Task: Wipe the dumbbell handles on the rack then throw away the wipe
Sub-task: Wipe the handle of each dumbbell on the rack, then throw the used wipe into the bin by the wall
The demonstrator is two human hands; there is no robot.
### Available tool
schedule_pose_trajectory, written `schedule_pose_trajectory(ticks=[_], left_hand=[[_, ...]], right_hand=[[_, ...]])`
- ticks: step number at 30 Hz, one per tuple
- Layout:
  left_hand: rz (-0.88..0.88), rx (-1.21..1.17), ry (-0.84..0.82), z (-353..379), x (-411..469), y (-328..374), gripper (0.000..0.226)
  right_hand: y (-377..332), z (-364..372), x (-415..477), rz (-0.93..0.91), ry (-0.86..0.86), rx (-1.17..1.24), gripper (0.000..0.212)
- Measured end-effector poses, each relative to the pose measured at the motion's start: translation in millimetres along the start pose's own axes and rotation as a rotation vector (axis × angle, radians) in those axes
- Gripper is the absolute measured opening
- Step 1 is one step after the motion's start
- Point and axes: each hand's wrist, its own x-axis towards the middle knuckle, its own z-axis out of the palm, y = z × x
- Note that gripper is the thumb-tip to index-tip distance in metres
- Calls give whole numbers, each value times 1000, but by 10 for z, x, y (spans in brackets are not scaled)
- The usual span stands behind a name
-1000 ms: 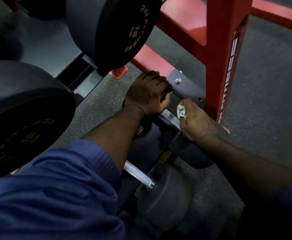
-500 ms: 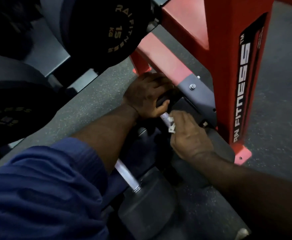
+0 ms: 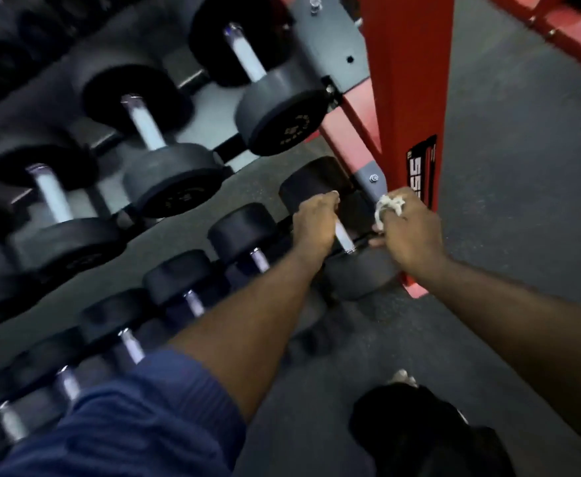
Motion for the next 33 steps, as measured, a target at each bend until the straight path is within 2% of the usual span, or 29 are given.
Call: schedule_pose_trajectory(ticks=[2, 3, 6, 9, 11, 14, 20, 25, 30, 33], left_hand=[[-133, -305, -11, -332, -567, 347, 33], [-150, -356, -31, -549, -868, 525, 31], [-106, -438, -40, -1255, -1736, 919, 33], [-31, -473, 61, -1886, -2480, 1003, 33], [28, -498, 120, -2234, -2910, 942, 33], [78, -563, 305, -2988, -3807, 552, 38], [54, -614, 642, -4310, -5791, -508, 35], [-2, -666, 1018, -5074, -7350, -1563, 43], [-122, -719, 1272, -5496, -8231, -2433, 42], [-202, -743, 1348, -5820, -8545, -2928, 47]], right_hand=[[-460, -214, -335, 92, -84, 170, 21], [-723, -297, -534, 123, -155, 222, 24], [-1490, -388, -1219, 94, -370, 247, 20], [-2088, -248, -1925, -3, -499, 159, 14], [-2404, -88, -2323, -83, -532, 126, 21], [-2911, 360, -3182, -201, -654, 102, 13], [-3562, 1455, -5083, -364, -967, 52, 7], [-3614, 2460, -6933, -437, -1326, 9, 7], [-3530, 3345, -8112, -413, -1608, -52, 11], [-3507, 4004, -8657, -452, -1718, -130, 13]])
